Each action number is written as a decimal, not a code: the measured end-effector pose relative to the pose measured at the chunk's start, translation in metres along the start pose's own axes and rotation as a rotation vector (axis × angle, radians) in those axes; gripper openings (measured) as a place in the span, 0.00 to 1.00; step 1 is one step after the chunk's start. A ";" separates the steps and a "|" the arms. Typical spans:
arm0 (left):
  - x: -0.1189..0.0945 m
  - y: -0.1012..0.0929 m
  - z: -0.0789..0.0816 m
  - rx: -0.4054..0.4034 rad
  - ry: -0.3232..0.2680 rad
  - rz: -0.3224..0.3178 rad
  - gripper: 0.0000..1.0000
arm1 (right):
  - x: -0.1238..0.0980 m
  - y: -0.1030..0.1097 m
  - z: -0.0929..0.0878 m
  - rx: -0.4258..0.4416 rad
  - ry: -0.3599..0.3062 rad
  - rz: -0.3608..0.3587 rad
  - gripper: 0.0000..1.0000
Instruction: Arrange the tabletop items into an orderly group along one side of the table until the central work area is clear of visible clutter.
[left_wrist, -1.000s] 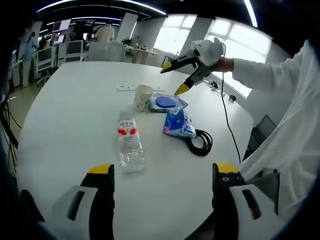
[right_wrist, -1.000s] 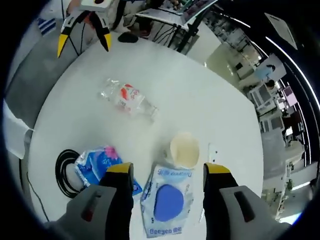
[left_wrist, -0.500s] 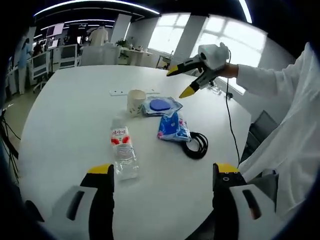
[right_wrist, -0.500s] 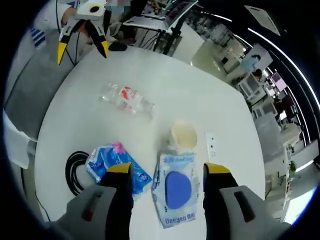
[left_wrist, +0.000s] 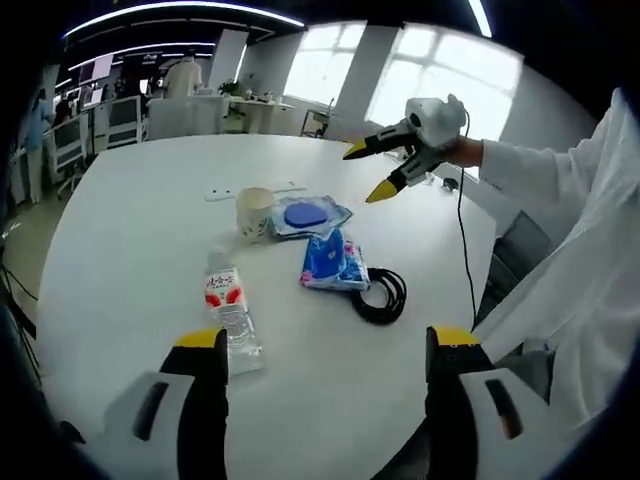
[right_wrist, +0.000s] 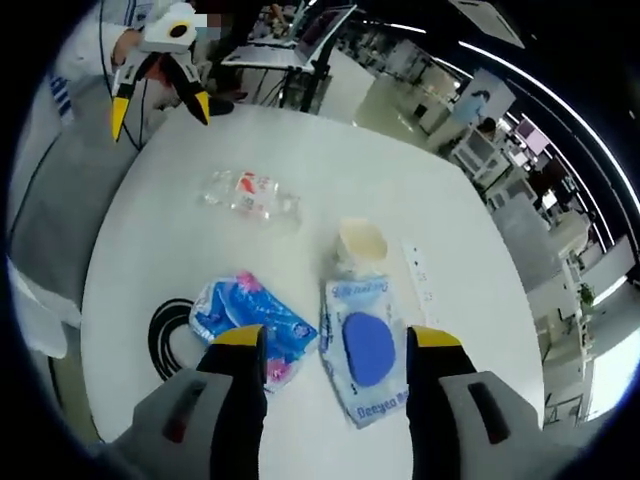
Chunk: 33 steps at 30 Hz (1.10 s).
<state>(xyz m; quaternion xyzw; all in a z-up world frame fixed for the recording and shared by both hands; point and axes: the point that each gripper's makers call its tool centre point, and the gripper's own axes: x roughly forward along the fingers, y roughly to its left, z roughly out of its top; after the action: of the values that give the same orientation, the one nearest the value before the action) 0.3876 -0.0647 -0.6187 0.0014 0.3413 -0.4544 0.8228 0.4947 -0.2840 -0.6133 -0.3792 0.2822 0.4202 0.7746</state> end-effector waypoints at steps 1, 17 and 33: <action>0.001 -0.001 0.001 0.003 0.001 -0.001 0.83 | -0.001 0.001 -0.002 0.010 0.003 -0.001 0.55; 0.030 -0.030 0.019 0.043 0.013 -0.046 0.84 | -0.018 0.022 -0.042 0.290 -0.042 -0.003 0.69; 0.068 -0.053 0.027 0.023 0.011 -0.054 0.83 | -0.007 0.031 -0.069 0.437 -0.065 -0.005 0.66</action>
<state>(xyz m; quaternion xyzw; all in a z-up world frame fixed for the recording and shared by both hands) 0.3872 -0.1553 -0.6203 0.0043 0.3403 -0.4806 0.8082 0.4563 -0.3327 -0.6571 -0.1892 0.3402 0.3591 0.8482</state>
